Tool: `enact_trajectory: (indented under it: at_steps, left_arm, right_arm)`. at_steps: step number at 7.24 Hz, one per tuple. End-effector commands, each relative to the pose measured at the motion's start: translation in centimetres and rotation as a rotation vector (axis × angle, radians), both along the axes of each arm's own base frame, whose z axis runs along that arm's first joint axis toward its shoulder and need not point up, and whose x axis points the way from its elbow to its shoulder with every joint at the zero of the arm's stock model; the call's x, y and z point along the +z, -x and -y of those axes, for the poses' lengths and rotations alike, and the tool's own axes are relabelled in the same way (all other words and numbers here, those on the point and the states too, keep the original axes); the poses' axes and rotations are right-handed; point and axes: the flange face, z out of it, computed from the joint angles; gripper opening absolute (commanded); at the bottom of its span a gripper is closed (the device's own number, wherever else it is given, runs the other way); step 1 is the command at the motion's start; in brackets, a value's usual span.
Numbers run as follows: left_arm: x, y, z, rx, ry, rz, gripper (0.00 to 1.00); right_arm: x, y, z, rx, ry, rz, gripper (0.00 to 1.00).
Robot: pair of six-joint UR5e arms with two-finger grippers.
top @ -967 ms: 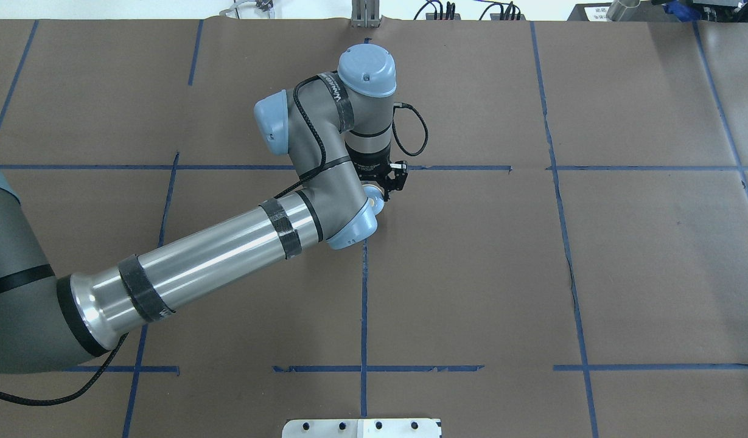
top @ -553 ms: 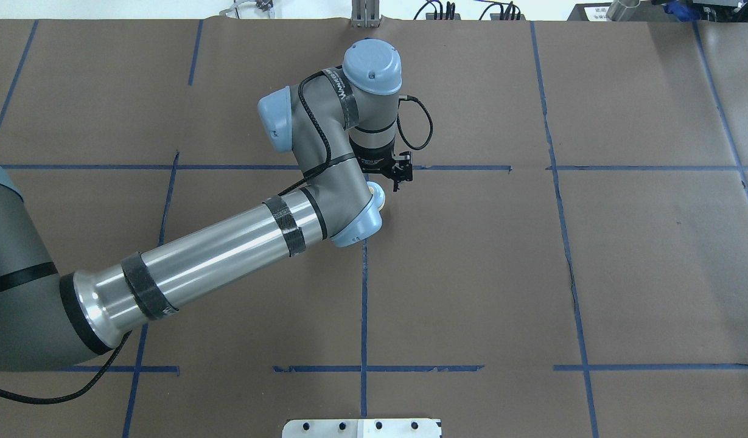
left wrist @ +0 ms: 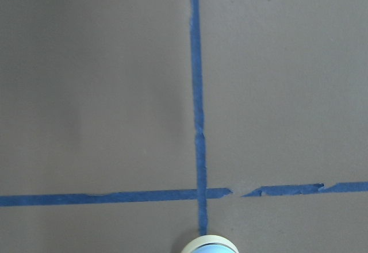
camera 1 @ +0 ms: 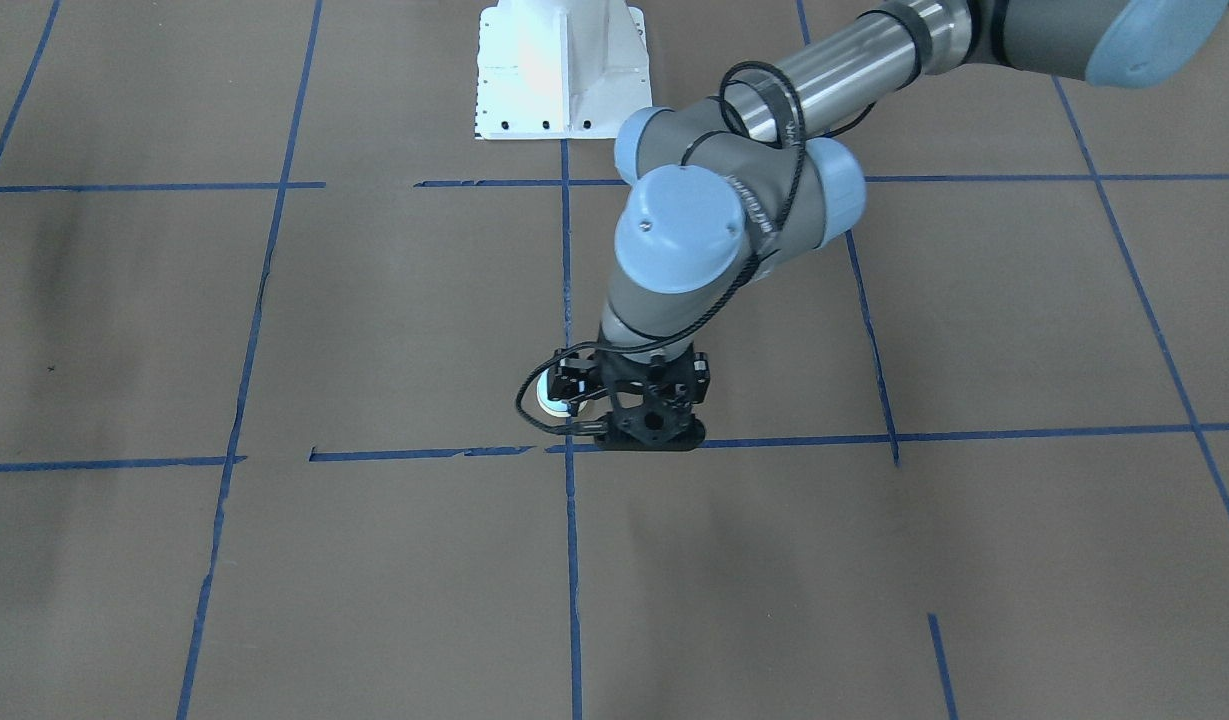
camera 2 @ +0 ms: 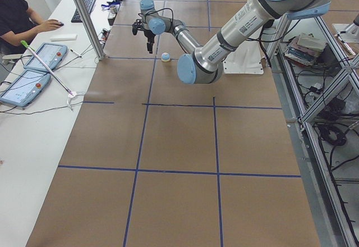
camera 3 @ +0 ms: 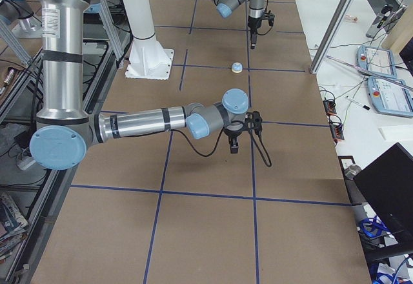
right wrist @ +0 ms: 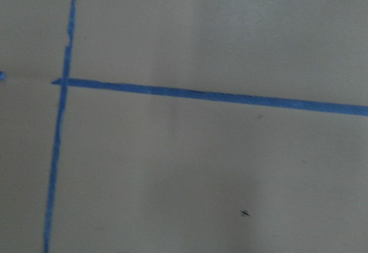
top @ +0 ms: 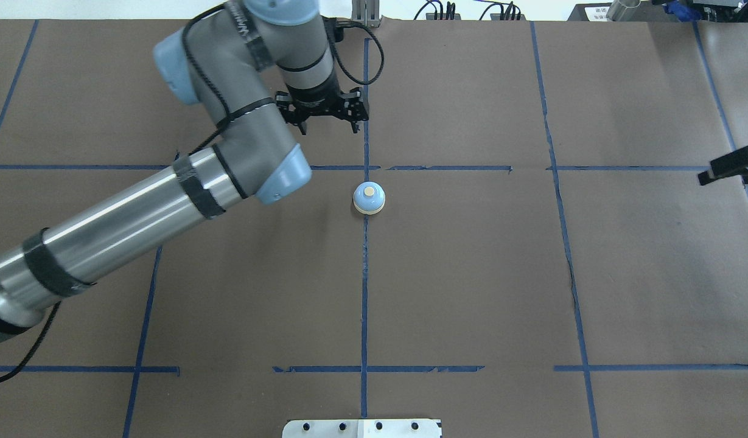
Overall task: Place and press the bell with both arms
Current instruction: 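Withdraw the left arm while moving the right gripper above the bell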
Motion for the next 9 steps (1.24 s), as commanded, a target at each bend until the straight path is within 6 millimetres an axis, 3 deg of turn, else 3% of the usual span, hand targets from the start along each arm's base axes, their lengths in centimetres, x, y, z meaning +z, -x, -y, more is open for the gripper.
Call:
enact_trajectory:
  at_steps: [1,2,3,4,5,6,7,8,9]
  left_arm:
    - [7.2,11.1,-1.9,0.006,-0.033,-0.035,1.0]
    - [10.7,17.5,-2.1,0.041,-0.036,-0.068,1.0]
    - [12.8,22.3,-2.4,0.026,-0.052,-0.072,1.0]
    - [15.4,25.5,-4.8,0.015,-0.059,-0.058,1.0]
    - [17.7,28.5,-6.3,0.018,-0.081,-0.039,1.0]
    - [19.6,29.7,-7.6,0.025,-0.081,-0.023,1.0]
    - [20.2,30.3,-8.1,0.024,-0.083,-0.016,1.0]
    - [20.2,30.3,-8.2,0.025,-0.083,-0.018,1.0]
    - [20.3,30.3,-8.2,0.025,-0.081,-0.016,1.0]
  right_arm:
    - [-10.9,10.3,2.1,0.092,0.098,0.11,1.0]
    - [-16.9,17.9,1.9,0.165,0.129,0.127,1.0]
    - [-21.9,25.0,0.4,0.207,0.181,0.138,0.93]
    - [-27.3,30.4,0.1,0.249,0.222,0.1,0.58]
    - [-30.8,35.8,0.4,0.271,0.216,0.04,0.06]
    - [-32.2,39.9,1.6,0.291,0.195,0.006,0.0]
    - [-34.6,43.2,3.5,0.298,0.215,-0.014,0.0]
    - [-35.7,46.5,3.9,0.308,0.267,-0.037,0.0]
    - [-34.8,47.7,3.0,0.293,0.273,-0.055,0.0]
